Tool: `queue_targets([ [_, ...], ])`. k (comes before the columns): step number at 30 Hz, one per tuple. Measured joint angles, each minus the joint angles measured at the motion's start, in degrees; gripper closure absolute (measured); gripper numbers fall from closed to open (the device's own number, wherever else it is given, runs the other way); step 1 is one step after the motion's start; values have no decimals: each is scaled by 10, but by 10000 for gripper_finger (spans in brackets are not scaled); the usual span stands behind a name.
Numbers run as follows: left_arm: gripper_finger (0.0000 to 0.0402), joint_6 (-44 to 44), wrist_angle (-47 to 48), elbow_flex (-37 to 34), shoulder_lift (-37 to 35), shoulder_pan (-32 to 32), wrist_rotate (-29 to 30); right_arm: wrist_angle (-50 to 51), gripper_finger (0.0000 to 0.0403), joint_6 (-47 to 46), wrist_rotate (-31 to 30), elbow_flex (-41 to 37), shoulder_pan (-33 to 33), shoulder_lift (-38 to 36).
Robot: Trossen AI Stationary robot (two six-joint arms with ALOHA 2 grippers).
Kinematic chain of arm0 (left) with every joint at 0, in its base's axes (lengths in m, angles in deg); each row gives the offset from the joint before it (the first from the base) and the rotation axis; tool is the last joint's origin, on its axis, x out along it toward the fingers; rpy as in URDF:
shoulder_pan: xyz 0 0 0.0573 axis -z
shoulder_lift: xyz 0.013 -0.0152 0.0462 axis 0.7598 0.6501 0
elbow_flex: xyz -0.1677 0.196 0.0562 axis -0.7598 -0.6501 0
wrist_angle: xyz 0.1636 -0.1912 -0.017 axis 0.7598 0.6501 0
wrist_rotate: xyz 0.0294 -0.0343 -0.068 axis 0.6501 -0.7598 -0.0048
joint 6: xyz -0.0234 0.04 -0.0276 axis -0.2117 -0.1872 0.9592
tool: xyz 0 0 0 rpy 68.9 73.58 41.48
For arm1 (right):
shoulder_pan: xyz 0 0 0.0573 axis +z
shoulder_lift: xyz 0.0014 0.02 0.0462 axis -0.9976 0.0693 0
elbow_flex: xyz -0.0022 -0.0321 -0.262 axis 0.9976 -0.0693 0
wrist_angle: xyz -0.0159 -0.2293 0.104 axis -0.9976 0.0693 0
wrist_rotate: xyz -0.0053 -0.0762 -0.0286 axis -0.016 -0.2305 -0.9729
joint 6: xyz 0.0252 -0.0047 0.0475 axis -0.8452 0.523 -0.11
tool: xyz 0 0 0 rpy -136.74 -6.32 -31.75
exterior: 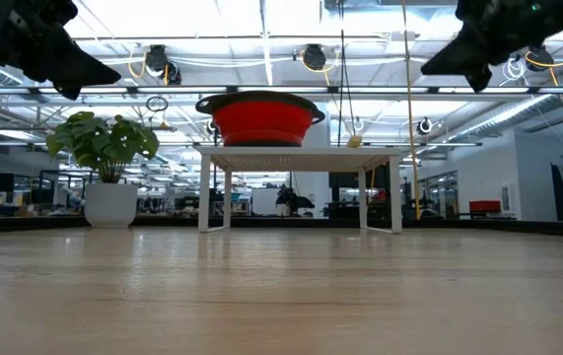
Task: Pick & Place Fruit
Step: Return to Home Position
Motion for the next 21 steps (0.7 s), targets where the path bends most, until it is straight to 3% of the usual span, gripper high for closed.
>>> queue_targets([
  [12, 382, -28, -79, 0, -4, 0, 0, -8, 402, 11, 12, -71, -1, -62],
  [21, 382, -70, -63, 0, -41, 0, 28, -8, 402, -12, 11, -113, -9, -143],
])
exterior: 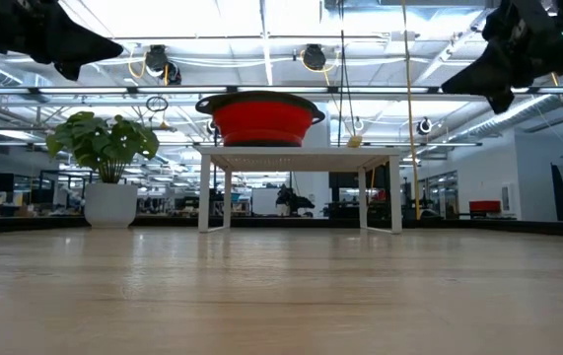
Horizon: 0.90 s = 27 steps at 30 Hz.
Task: Pick & Place Fruit
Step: Return to Home Position
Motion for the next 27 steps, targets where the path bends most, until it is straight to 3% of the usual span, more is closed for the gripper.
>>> queue_targets([
  [9, 382, -8, 13, 0, -20, 0, 12, 2, 402, -28, 2, -53, 0, -79],
  [23, 382, -6, 17, 0, -20, 0, -34, 58, 402, -31, -2, -57, 0, -131],
  [27, 382, -8, -8, 0, -20, 0, -79, 62, 402, -41, 0, -57, 0, -131],
])
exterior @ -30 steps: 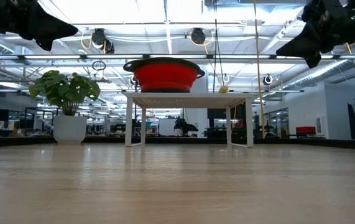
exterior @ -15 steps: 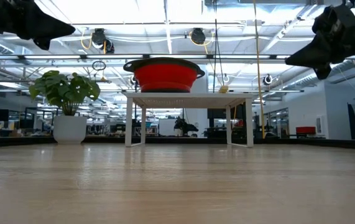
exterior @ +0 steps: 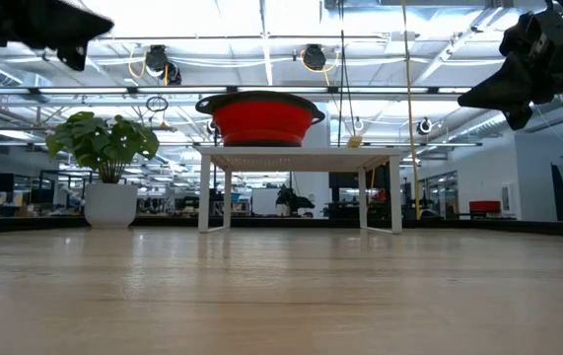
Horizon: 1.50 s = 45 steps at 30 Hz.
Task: Pick & Place Fruit
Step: Return to Home Position
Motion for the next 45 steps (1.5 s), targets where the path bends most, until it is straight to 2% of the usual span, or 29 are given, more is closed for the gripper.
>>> queue_targets([
  [6, 382, -52, -186, -57, 0, 0, -93, -1, 402, -2, 0, 0, 0, 0],
  [8, 382, -61, -230, -86, 0, 0, -98, -1, 402, -2, 0, 0, 0, 0],
  [11, 382, -46, -240, -117, -4, 0, -79, -1, 402, -7, 0, 0, 0, 0],
  [16, 382, -57, -224, -123, -20, 0, -36, -1, 402, -19, 0, 0, 0, 0],
  [19, 382, -70, -204, -123, -35, 0, 9, -1, 402, -19, 0, 0, 0, 0],
  [23, 382, -39, -149, -123, -65, 0, 41, -1, 402, -19, 0, 0, 0, 0],
  [31, 382, -15, -76, -123, -124, 0, 15, 8, 402, -17, 0, 0, 0, 0],
  [40, 382, 11, -37, -128, -123, 0, -113, 13, 402, -15, 0, 0, 0, 0],
  [45, 382, -11, -21, -130, -123, 0, -127, 13, 402, -12, 0, 0, 0, 0],
])
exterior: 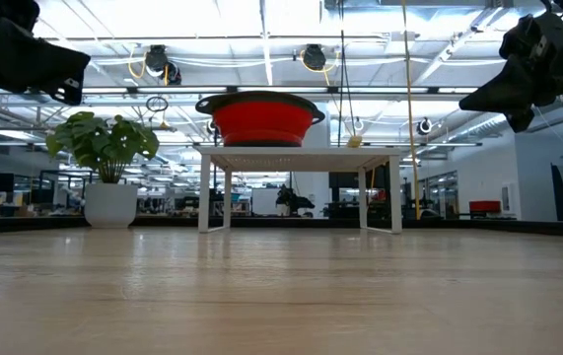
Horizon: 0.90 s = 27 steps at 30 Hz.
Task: Pick & Place Fruit
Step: Return to Home Position
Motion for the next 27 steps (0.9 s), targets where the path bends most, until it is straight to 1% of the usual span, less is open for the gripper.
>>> queue_targets([
  [3, 382, -9, 2, 0, 0, 0, 5, 0, 402, 19, -11, 0, 0, 0],
  [7, 382, -6, 5, 0, 0, 0, 27, -1, 403, 27, -66, 0, 0, 0],
  [8, 382, -5, 5, 0, 0, 0, 29, -1, 403, 27, -72, 0, 0, 0],
  [13, 382, -11, 5, 0, 0, 0, 30, -1, 403, 35, -75, 0, 0, 0],
  [16, 382, -12, 10, 0, 0, 0, 30, -1, 403, 23, -66, 0, 0, 0],
  [20, 382, -11, 15, 0, 0, 0, 30, -1, 403, 24, -8, 0, 0, 2],
  [23, 382, -3, 17, 0, 0, 0, 30, -11, 403, 35, -5, 0, 0, 6],
  [27, 382, -9, 17, 0, 0, 0, 30, -56, 403, 55, -11, -2, 0, 7],
])
